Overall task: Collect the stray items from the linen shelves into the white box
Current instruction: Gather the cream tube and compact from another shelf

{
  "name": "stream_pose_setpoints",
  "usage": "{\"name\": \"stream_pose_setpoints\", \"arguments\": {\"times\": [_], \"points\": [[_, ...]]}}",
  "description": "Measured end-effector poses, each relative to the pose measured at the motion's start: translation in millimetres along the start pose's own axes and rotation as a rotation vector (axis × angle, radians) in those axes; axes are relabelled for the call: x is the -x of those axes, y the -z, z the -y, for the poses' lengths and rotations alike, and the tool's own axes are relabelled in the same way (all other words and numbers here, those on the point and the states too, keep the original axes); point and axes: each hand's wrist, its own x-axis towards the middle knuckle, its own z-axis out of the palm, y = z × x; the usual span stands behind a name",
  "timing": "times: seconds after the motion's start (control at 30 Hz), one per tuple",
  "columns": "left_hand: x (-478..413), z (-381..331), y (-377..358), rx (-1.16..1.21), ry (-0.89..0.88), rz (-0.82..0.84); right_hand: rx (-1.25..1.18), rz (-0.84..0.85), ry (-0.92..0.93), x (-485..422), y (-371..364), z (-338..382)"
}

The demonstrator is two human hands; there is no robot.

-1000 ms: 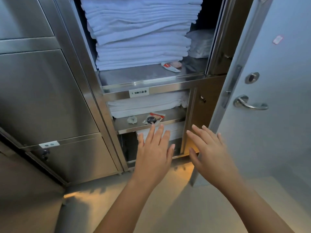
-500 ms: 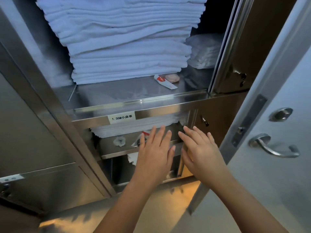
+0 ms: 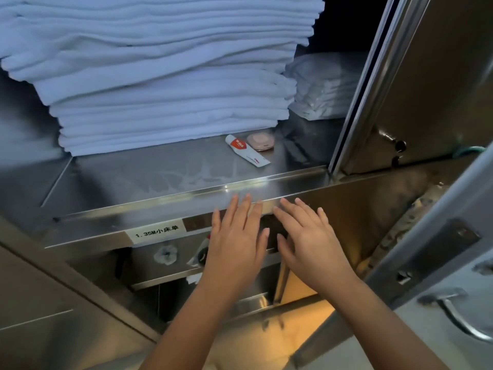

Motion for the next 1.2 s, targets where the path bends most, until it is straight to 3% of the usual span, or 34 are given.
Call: {"name": "stream_pose_setpoints", "arguments": {"times": [0.5,0.77,1.2], "points": [[-120.1,97.2,-34.3,0.026,-0.216,0.178,0.063,-0.06,-0.196,-121.3,-45.3,6.2],[-160.8,109.6,-57.3,0.042,-0.318,0.228,0.092,-0.065,-0.295,-156.1,-60.7,-16.4],[-203.7,93.5,-93.5,-0.026,-0.319,0.183,0.046,-0.063,-0.218,-214.3,-75.1,-90.6]]}}
